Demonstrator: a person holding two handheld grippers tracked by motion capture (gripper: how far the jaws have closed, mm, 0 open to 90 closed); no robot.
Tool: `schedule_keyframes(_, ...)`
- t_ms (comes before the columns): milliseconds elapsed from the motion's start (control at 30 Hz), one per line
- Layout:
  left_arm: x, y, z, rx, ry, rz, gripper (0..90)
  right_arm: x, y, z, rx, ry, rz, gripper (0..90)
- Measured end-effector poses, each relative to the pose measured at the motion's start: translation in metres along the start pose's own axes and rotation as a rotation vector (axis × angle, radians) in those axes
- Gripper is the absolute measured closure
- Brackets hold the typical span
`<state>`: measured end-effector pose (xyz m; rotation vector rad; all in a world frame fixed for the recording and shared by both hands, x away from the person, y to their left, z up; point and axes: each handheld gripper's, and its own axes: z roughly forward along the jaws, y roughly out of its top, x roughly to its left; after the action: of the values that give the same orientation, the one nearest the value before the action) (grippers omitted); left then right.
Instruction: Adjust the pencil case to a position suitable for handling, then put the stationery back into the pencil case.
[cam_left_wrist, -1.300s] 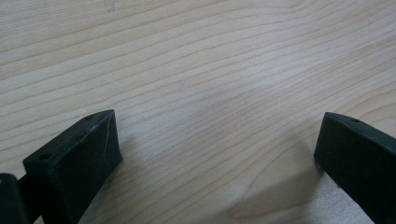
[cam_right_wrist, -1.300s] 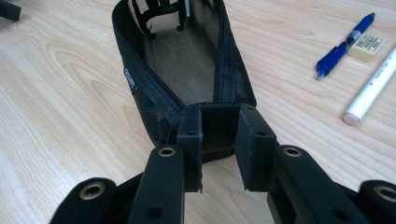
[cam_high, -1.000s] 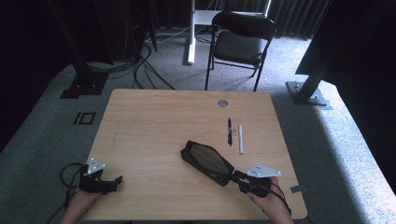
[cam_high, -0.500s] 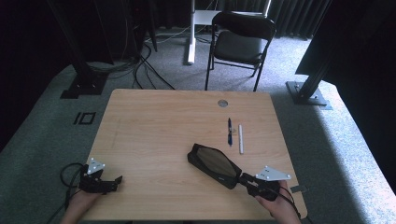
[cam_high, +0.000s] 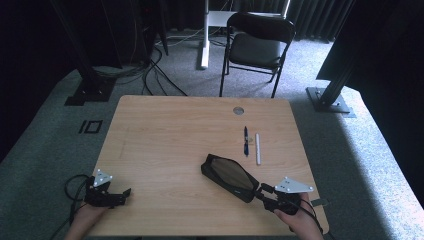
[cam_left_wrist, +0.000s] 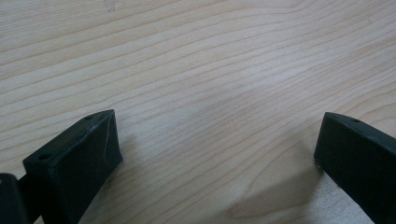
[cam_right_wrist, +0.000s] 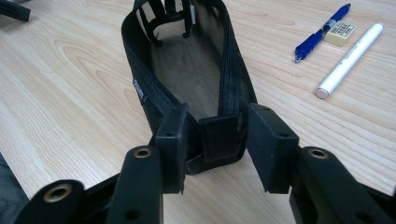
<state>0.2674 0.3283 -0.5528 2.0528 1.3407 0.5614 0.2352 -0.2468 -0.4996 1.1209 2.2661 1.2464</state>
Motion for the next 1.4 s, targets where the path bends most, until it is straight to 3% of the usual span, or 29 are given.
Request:
schedule_keyframes(400, 0.0, 0.0, 0.0, 0.0, 0.0, 0.0, 0.6, 0.001, 0.016, -0.004, -0.056, 0.004, -0.005, 51.7)
schedule_keyframes(800, 0.0, 0.0, 0.0, 0.0, 0.0, 0.0, 0.5, -0.011, 0.041, 0.0, -0.139, -0.051, 0.008, 50.9)
schedule_keyframes(900, 0.0, 0.0, 0.0, 0.0, 0.0, 0.0, 0.6, -0.015, 0.045, 0.007, -0.14, -0.081, 0.008, 50.7)
schedule_keyframes(1400, 0.0, 0.0, 0.0, 0.0, 0.0, -0.001, 0.6, -0.048, 0.057, 0.045, -0.143, -0.237, 0.097, 50.7)
